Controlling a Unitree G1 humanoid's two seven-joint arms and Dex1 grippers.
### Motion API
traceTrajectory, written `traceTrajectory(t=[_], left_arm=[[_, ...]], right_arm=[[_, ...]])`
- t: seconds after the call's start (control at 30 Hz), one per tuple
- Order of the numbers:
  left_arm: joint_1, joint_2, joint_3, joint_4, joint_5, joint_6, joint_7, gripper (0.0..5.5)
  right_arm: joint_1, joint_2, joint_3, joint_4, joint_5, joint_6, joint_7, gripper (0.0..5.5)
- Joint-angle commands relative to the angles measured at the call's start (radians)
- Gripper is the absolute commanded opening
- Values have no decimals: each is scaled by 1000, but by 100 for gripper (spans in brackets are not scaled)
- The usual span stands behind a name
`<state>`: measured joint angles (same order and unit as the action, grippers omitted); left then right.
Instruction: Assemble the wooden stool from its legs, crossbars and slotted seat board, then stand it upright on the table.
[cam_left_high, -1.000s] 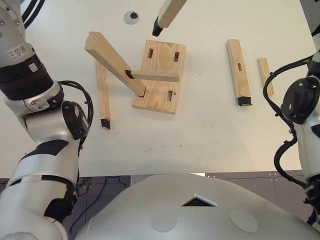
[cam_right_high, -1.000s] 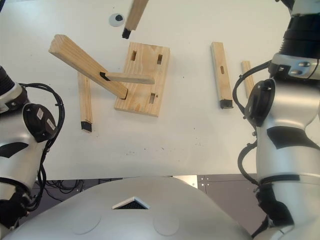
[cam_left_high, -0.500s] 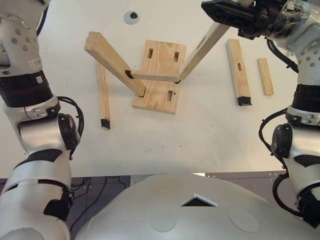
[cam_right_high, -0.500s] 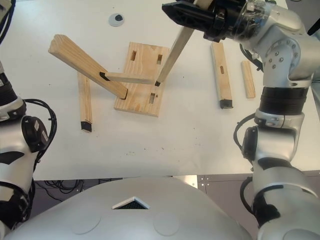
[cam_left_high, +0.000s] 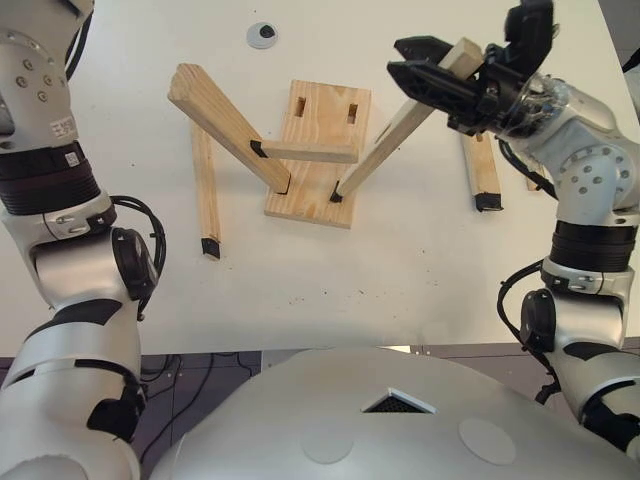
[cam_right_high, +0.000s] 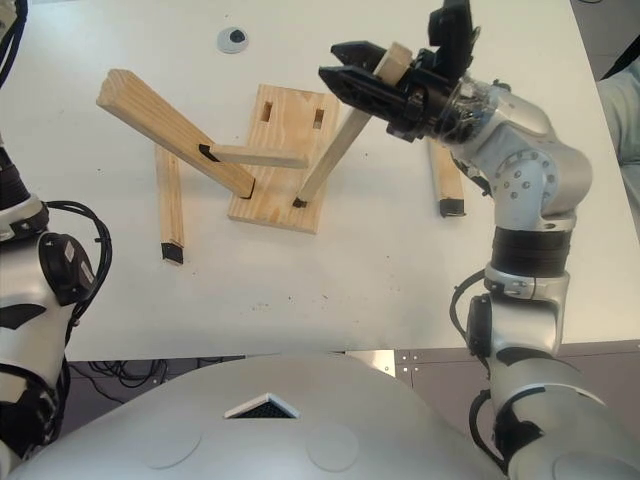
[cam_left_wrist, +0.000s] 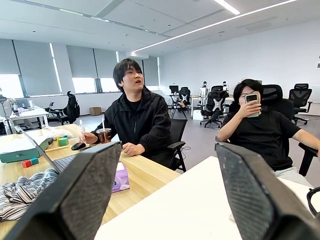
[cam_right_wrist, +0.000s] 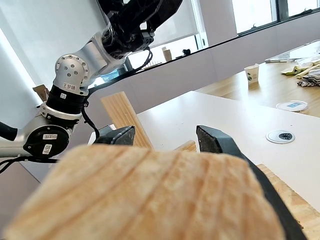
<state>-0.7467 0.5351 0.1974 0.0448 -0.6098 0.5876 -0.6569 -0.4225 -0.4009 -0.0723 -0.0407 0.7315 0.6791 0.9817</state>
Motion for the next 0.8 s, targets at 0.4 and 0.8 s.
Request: traceTrajectory(t=[0.4, 0.8], left_arm=[[13, -30, 23, -38, -45, 44, 19, 342], [112, -101, 21, -107, -36, 31, 95, 342]], right_arm=[[-47, -72, 176, 21, -166, -169, 93, 205], [-191, -124, 261, 108, -262, -181, 119, 205]])
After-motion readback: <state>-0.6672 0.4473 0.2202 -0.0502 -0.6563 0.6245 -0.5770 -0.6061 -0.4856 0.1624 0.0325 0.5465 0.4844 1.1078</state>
